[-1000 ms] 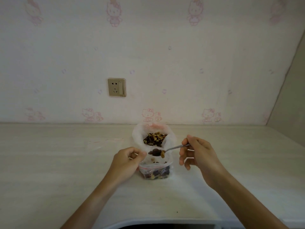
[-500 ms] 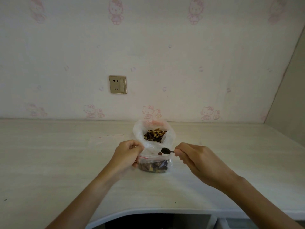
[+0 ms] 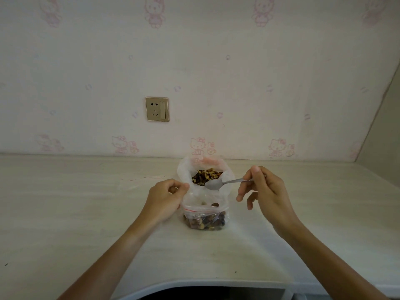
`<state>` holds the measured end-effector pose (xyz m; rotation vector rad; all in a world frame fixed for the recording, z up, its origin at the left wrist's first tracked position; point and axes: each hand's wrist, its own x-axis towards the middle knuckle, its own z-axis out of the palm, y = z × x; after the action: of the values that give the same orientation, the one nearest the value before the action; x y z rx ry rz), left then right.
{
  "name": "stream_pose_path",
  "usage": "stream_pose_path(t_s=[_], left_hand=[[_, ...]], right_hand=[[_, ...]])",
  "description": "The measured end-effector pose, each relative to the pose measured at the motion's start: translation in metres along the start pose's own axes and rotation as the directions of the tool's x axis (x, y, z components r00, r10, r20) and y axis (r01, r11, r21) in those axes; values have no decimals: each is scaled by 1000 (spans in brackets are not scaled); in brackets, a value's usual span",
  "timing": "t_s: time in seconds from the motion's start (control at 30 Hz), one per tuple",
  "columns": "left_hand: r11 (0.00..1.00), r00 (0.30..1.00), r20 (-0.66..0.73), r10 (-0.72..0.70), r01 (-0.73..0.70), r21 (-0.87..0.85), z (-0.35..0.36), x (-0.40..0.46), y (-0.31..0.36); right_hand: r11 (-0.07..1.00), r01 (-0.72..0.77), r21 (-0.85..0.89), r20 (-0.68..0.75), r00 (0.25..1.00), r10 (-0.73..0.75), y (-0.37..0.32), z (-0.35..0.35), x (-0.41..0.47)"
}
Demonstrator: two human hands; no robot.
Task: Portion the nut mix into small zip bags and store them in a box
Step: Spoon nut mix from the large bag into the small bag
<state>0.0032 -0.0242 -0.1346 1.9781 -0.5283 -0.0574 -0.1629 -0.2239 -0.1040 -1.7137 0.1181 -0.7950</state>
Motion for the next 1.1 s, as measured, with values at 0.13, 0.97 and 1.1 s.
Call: stream_pose_path(t_s=[0.13, 0.97, 1.1], left_hand=[[999, 995, -88, -37, 35, -19, 0, 18, -8], [998, 1000, 21, -6, 7, -56, 28, 46, -12], [979, 998, 55, 3, 8, -203, 31, 46, -9]], right_hand=[[994, -113, 3, -113, 987, 113, 14, 6, 17], [909, -415, -53, 11, 909, 416, 64, 49, 65], [878, -461, 128, -3, 885, 465, 68, 53, 59]])
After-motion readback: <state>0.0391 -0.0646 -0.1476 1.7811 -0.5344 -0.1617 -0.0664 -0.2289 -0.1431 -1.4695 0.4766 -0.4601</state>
